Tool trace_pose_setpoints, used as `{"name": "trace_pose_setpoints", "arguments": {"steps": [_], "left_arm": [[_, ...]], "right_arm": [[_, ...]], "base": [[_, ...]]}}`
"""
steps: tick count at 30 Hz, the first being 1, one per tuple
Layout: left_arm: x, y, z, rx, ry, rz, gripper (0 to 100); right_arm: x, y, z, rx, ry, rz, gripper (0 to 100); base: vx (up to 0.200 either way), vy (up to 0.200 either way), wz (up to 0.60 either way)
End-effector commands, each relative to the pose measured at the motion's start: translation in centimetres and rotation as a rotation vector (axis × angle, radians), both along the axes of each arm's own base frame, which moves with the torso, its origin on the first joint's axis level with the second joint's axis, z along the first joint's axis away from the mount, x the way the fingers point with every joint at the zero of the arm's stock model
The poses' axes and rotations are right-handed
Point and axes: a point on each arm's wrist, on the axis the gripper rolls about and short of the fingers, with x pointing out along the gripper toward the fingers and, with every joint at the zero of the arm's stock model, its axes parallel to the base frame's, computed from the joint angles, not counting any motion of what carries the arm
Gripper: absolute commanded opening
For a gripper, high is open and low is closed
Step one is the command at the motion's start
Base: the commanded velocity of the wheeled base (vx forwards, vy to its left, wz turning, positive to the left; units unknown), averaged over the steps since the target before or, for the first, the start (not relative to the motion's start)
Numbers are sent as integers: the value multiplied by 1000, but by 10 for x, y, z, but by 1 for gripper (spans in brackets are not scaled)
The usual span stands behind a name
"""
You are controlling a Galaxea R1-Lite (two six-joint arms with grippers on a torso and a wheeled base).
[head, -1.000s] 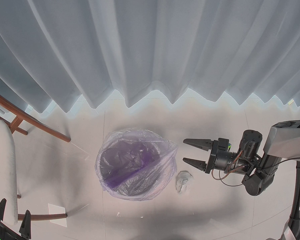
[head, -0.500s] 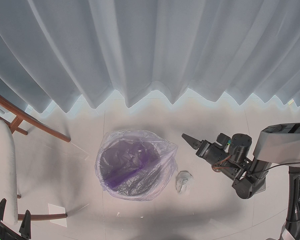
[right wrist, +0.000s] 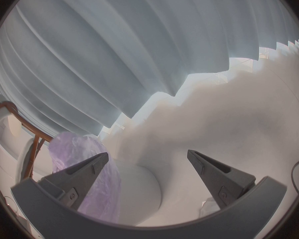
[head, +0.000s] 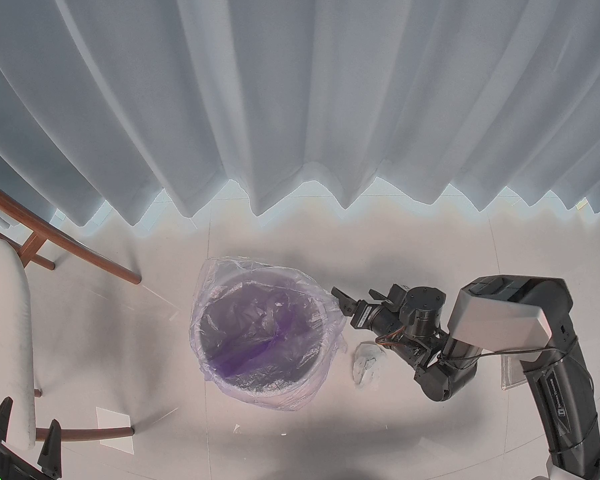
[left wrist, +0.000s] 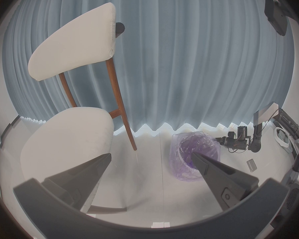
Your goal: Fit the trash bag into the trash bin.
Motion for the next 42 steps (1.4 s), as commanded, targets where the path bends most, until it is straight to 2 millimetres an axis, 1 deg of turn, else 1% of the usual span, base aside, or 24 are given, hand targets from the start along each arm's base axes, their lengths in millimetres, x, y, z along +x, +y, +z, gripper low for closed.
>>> {"name": "trace_pose_setpoints", "arguments": {"steps": [1,5,7,8,9,10,13,14,15,20,22,24,25,26,27,29,30,31,34,36,39,40,41,42], "left_arm": [[0,0,-5,-1,1,2,100],[0,0,-5,-1,1,0,100],[0,0,-5,-1,1,2,100],[0,0,-5,-1,1,2,100],[0,0,-5,-1,1,2,100],[0,0,-5,-1,1,2,100],[0,0,-5,8,3,0,100],[0,0,-5,8,3,2,100],[0,0,-5,6,3,0,100],[0,0,-5,8,1,-1,100],[0,0,-5,9,2,0,100],[0,0,-5,6,0,0,100],[0,0,-5,5,1,0,100],[0,0,-5,0,1,3,100],[0,0,-5,2,1,3,100],[0,0,-5,2,1,3,100],[0,0,-5,2,1,3,100],[0,0,-5,3,1,2,100],[0,0,-5,3,3,3,100],[0,0,-5,5,3,3,100],[0,0,-5,8,3,3,100],[0,0,-5,9,2,2,100],[0,0,-5,8,3,3,100],[0,0,-5,8,3,3,100]], "right_arm": [[5,2,-32,-33,37,-4,100],[11,1,-31,-26,21,-11,100],[15,0,-18,4,-17,-40,100],[15,0,-17,8,-21,-42,100],[15,-2,4,55,-66,-52,100],[13,-3,11,85,-75,-53,100],[-6,-8,32,165,-49,-31,100],[-9,-8,34,170,-40,-22,100],[-21,-11,38,177,-2,9,100],[-50,-24,54,205,80,35,100],[-52,-25,57,219,86,33,100],[-59,-29,83,346,109,38,100],[-60,-30,86,365,114,41,100],[-68,-34,107,447,151,62,100],[-73,-36,117,462,164,74,100],[-82,-41,133,432,180,96,100],[-82,-42,136,418,175,95,100],[-83,-45,139,331,160,91,100],[-77,-52,133,139,138,76,100],[-71,-57,121,-11,146,64,100],[-57,-65,94,-194,180,13,100],[-52,-66,89,-225,177,-1,100],[-43,-67,76,-282,174,-30,100],[-41,-67,71,-296,177,-37,100]], "base": [[0,0,0],[0,0,0],[0,0,0],[0,0,0],[0,0,0],[0,0,0],[0,0,0],[0,0,0],[0,0,0],[0,0,0],[0,0,0],[0,0,0],[0,0,0],[0,0,0],[0,-200,0],[0,-200,0],[0,-200,0],[0,-200,0],[0,-200,0],[0,-200,0],[0,-200,0],[0,-200,0],[0,-200,0],[0,-200,0]]}}
